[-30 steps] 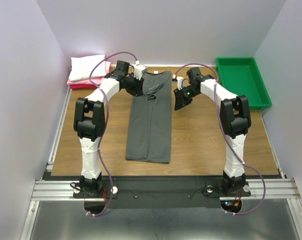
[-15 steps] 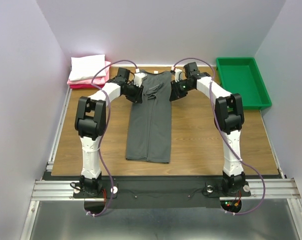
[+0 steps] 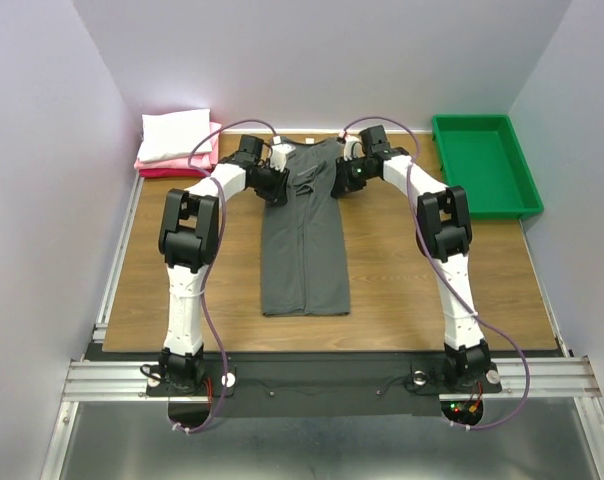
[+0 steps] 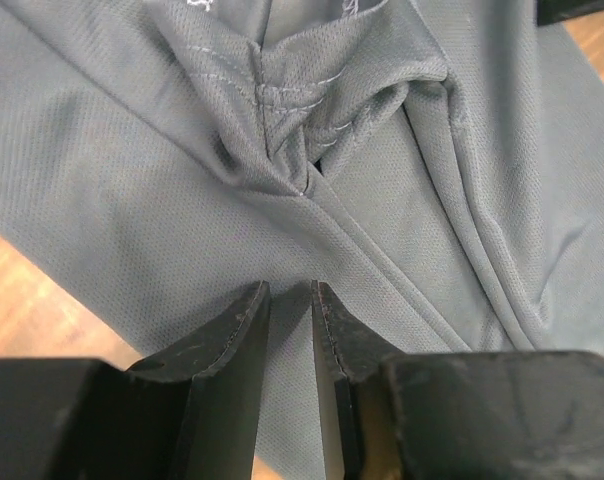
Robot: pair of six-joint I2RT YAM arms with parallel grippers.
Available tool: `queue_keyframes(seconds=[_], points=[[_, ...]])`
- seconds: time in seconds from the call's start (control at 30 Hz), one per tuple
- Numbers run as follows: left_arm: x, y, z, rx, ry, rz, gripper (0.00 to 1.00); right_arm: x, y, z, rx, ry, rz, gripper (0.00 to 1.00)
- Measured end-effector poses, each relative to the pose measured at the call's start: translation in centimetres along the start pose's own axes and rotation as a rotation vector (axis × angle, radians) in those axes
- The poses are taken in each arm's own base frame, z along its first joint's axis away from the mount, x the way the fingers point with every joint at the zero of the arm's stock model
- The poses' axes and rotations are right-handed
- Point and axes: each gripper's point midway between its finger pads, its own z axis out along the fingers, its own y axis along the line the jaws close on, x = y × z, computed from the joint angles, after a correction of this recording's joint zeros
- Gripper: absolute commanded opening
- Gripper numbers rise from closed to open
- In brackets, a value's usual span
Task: Fold and stack the t-shirts
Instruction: Fold the tshirt
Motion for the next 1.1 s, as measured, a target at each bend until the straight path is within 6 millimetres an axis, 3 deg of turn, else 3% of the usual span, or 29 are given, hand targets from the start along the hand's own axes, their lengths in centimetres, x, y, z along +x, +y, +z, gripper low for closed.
queue_keyframes(seconds=[0.2,0.33,0.47,0.6,0.67,0.73,0.87,0.97,1.03,1.1], points=[[-1.9,1.5,1.0,-0.013,-0.033,-0.004,0.35,-2.6,-1.7,1.1,0.084,-0.067,-0.001,0.2],[-4.7,4.1,2.3,-0.034,-0.085,0.0,0.36,-4.4,-3.1,1.3,0.15,-0.117,-0.004,0.22],[-5.4,6.1,1.9,-0.055,-0.103,-0.019,0.37,-5.3,-3.9,1.3,0.196,-0.141,-0.007,0.28],[-4.9,6.5,1.3,-0.038,-0.096,-0.04,0.38,-5.4,-3.6,0.8,0.19,-0.14,-0.042,0.58],[-4.3,5.9,0.7,-0.028,-0.085,-0.048,0.41,-4.9,-3.1,0.1,0.181,-0.121,-0.065,0.65],[-3.8,4.6,-0.8,-0.015,-0.071,-0.049,0.45,-3.8,-2.3,-1.0,0.166,-0.091,-0.098,0.7],[-5.4,1.0,-7.5,-0.016,-0.137,0.046,0.52,-2.4,1.6,-6.8,0.135,-0.058,-0.198,0.69],[-7.1,-2.7,-14.3,-0.029,-0.245,0.185,0.52,-2.0,6.0,-11.7,0.111,-0.07,-0.335,0.62],[-6.8,-5.8,-19.1,-0.031,-0.322,0.312,0.52,-1.4,10.3,-14.7,0.082,-0.094,-0.448,0.53],[-6.2,-7.7,-21.3,-0.027,-0.368,0.398,0.52,0.1,13.6,-16.1,0.046,-0.099,-0.538,0.5]])
